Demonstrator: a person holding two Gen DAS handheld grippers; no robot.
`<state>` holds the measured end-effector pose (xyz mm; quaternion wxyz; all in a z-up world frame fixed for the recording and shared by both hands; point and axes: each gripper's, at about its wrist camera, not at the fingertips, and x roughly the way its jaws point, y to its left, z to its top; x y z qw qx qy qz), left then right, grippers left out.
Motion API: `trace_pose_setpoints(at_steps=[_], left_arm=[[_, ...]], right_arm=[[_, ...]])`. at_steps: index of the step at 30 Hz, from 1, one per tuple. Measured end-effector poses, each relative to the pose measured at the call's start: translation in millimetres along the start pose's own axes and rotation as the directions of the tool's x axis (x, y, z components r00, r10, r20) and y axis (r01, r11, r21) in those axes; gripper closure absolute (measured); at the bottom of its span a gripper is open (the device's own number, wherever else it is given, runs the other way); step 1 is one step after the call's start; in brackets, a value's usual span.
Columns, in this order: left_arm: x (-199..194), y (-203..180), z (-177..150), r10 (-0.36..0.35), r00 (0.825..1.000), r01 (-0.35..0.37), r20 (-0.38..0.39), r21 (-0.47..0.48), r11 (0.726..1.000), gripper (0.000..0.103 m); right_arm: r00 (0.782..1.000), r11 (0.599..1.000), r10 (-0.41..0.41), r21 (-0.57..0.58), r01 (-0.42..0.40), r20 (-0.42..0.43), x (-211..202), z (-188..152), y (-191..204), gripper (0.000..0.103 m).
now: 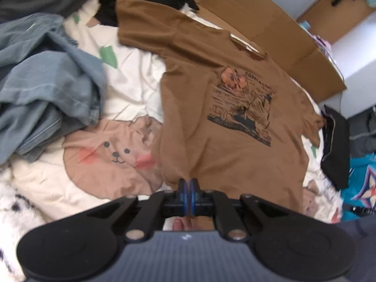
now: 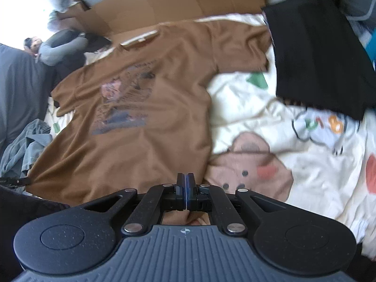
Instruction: Fold clothes
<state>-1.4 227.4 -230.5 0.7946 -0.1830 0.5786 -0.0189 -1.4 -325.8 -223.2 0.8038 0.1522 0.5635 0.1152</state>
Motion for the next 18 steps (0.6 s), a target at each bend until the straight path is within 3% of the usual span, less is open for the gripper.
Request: trace_pose_setpoints(at_steps=[5, 12, 15, 18], left_arm=[[40.0, -6.3, 5.4, -0.019, 0.999, 0.019, -0.03, -0.001, 1.0, 0.099], [96.5, -20.8, 9.5, -0.053, 0.996, 0.054, -0.066, 0.008, 0.999, 0.097], [116.8, -23.2, 8.2, -0.047, 0.996, 0.049, -0.077, 0.018, 0.999, 0.092], [133.5, -20.8, 7.2, -0.04, 0.996, 0.039, -0.085, -0.006, 0.999, 0.079]], right_arm=[[1.0, 0.997, -0.008, 0.077, 0.009, -0.01, 21.3, -8.3, -10.1, 0.103], [0.998, 0.996, -0.046, 0.075, 0.049, -0.04, 51.9, -12.2, -8.6, 0.103], [0.995, 0.995, -0.079, 0.053, 0.082, -0.058, 60.2, -14.3, -8.1, 0.103], [0.991, 0.993, -0.113, 0.034, 0.116, -0.069, 66.5, -15.4, -9.1, 0.102]])
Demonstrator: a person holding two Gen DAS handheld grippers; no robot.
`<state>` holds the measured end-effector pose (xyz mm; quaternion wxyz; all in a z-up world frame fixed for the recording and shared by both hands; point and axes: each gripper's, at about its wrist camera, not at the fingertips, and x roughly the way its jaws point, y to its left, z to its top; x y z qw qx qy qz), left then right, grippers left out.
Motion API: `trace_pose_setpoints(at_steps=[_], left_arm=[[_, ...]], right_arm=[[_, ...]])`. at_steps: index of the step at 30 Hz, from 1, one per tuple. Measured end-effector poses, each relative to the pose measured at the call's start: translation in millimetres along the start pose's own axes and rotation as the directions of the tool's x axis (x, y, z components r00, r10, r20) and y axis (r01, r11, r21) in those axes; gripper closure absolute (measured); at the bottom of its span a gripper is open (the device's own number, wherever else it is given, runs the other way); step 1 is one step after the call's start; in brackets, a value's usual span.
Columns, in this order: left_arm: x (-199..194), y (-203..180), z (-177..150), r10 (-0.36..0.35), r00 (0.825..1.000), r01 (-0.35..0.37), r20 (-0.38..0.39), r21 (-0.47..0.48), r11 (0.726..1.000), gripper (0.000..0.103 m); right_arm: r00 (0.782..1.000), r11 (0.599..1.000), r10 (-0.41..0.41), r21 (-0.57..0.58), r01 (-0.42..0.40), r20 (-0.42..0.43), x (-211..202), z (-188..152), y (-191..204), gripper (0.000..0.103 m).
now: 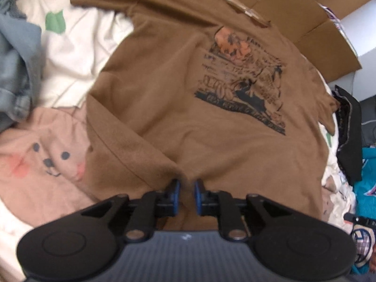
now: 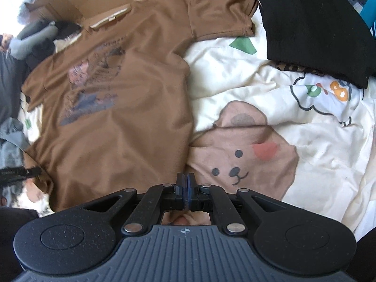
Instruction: Fold clothes
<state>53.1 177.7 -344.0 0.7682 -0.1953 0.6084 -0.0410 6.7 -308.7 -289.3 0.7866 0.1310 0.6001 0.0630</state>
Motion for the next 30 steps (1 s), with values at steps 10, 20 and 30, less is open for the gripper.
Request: trace_pose_setpoints(at_steps=[10, 20, 30], left_arm=[[-35.0, 21.5, -1.4, -0.034, 0.999, 0.035, 0.02, -0.098, 0.995, 0.058], [-41.7, 46.2, -7.1, 0.007, 1.0, 0.0, 0.022, -0.29, 0.957, 0.058], [-3.6, 49.9, 0.8, 0.069, 0.998, -0.069, -0.016, -0.41, 0.909, 0.058]], right_arm=[[0.999, 0.999, -0.034, 0.004, 0.034, -0.011, 8.3, -1.5, 0.2, 0.101], [0.998, 0.997, -0.069, 0.028, 0.069, 0.015, 5.0, -4.5, -6.3, 0.101], [0.997, 0.995, -0.081, 0.065, 0.08, 0.016, 9.4, -13.0, -19.1, 0.101]])
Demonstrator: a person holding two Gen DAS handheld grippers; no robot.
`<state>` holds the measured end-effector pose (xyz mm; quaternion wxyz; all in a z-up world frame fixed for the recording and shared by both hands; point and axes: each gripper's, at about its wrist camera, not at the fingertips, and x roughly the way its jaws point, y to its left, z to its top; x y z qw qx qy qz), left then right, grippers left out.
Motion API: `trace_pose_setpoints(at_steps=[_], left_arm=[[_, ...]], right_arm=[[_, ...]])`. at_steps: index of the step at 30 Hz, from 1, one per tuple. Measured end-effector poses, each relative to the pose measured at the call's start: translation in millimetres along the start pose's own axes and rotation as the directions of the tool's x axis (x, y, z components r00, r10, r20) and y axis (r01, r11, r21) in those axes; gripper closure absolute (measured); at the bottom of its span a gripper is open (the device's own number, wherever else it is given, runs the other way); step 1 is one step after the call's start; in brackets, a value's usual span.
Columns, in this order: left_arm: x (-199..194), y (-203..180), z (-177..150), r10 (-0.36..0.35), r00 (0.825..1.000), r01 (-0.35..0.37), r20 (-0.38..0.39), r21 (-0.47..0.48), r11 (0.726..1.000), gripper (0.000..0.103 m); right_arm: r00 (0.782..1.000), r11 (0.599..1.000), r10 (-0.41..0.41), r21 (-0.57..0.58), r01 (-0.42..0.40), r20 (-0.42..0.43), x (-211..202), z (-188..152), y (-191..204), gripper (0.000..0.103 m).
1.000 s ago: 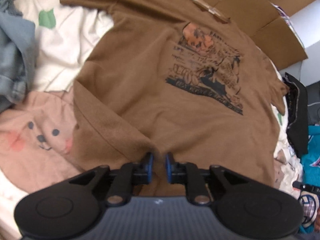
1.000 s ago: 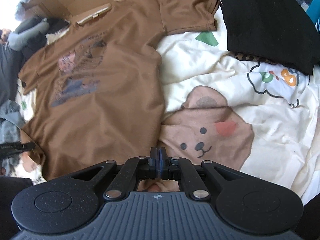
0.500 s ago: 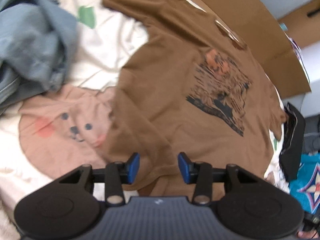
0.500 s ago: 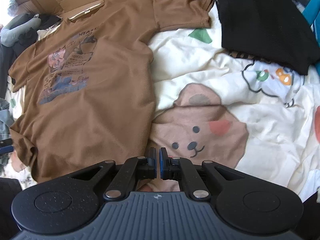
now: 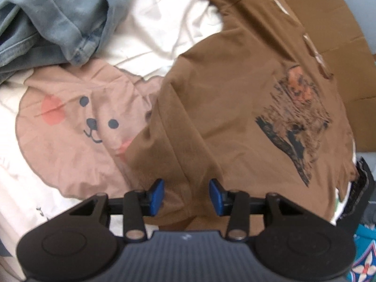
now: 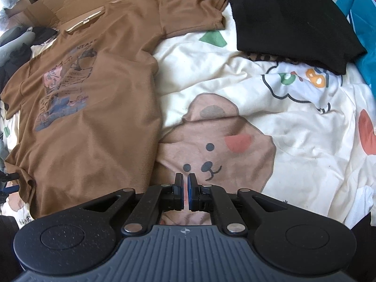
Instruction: Fold clothes
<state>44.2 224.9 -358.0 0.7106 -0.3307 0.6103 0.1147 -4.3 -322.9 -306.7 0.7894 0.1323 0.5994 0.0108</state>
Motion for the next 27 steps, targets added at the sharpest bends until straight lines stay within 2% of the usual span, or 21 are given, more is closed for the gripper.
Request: trace_pose_setpoints(at_steps=[6, 8, 12, 14, 21, 27], left_arm=[[17.0, 4.0, 7.1, 0.019, 1.0, -0.019, 0.003, -0.079, 0.997, 0.059], [20.7, 7.5, 8.6, 0.02, 1.0, -0.019, 0.006, -0.112, 0.994, 0.062], [22.7, 13.0, 9.9, 0.017, 1.0, -0.015, 0.012, -0.151, 0.988, 0.075], [20.9, 14.3, 9.6, 0.011, 1.0, -0.009, 0.013, -0.148, 0.989, 0.087], [-7.9, 17.5, 8.1, -0.03, 0.999, 0.032, 0.021, -0.124, 0.992, 0.092], [-55.4, 22.5, 8.0, -0.06, 0.997, 0.064, 0.044, -0.088, 0.994, 0.094]], right_arm=[[1.0, 1.0, 0.002, 0.0, -0.002, -0.009, 9.3, -4.1, -0.5, 0.101], [1.0, 1.0, 0.002, -0.001, -0.002, -0.012, 12.0, -5.1, -0.8, 0.101], [1.0, 1.0, 0.003, 0.003, -0.003, -0.018, 15.6, -6.9, -1.8, 0.101], [1.0, 1.0, 0.005, 0.005, -0.004, -0.021, 16.8, -7.5, -2.1, 0.101], [1.0, 1.0, 0.001, 0.0, -0.001, -0.016, 13.7, -6.7, -1.4, 0.101], [1.0, 0.997, -0.013, -0.078, 0.011, -0.024, 7.9, -2.7, 5.4, 0.101]])
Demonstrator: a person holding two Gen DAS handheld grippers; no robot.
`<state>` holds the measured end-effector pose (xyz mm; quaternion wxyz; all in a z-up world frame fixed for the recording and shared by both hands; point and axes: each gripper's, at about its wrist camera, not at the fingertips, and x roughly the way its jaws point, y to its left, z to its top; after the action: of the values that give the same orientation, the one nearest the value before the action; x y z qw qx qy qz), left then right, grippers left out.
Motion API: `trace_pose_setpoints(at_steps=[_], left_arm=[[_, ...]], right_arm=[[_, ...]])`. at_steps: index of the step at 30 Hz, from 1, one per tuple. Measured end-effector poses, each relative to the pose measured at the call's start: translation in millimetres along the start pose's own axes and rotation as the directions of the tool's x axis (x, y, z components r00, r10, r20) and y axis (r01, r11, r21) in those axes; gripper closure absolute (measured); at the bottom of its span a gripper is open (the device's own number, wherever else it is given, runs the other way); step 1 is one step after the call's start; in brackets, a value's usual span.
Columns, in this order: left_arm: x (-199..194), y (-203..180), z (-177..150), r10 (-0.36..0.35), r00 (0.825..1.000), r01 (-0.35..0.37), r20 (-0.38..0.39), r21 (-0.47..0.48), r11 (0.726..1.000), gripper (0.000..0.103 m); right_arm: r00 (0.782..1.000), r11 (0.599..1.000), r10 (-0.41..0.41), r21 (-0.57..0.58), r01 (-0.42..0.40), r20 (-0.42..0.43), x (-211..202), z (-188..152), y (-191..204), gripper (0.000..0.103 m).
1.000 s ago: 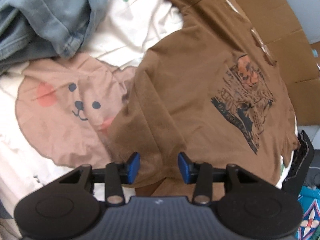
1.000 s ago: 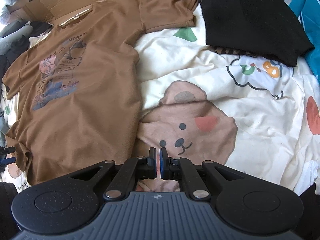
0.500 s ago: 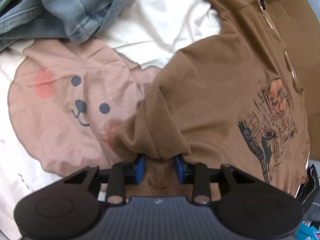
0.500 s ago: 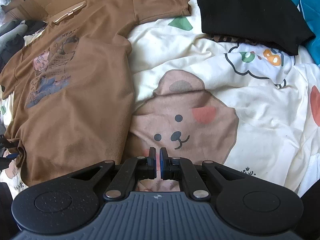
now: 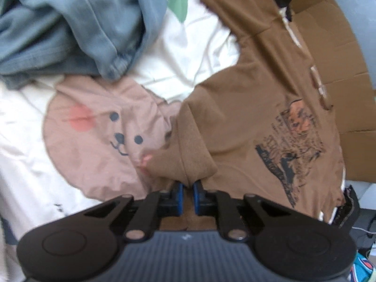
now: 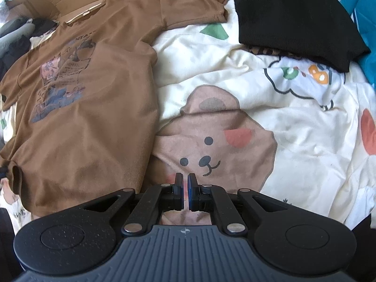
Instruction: Fold clothes
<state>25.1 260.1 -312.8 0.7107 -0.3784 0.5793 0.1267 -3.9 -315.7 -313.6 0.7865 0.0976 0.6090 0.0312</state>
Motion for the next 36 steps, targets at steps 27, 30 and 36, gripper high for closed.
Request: trace_pose_setpoints(at_steps=[27, 30, 36], left_arm=[[16.6, 77.1, 36.3, 0.161, 0.986, -0.161, -0.044, 0.02, 0.987, 0.061], [15.1, 77.5, 31.8, 0.159, 0.986, -0.157, -0.052, 0.043, 0.987, 0.063], [6.4, 87.1, 24.4, 0.164, 0.986, -0.164, -0.034, 0.015, 0.986, 0.073]], right_arm=[[0.992, 0.999, 0.042, 0.016, -0.04, -0.115, 51.9, -15.4, -3.3, 0.099], [0.992, 0.999, 0.039, 0.02, -0.037, -0.118, 50.3, -15.5, -5.6, 0.1], [0.992, 0.999, 0.038, -0.018, -0.04, -0.122, 46.1, -13.0, 2.5, 0.099]])
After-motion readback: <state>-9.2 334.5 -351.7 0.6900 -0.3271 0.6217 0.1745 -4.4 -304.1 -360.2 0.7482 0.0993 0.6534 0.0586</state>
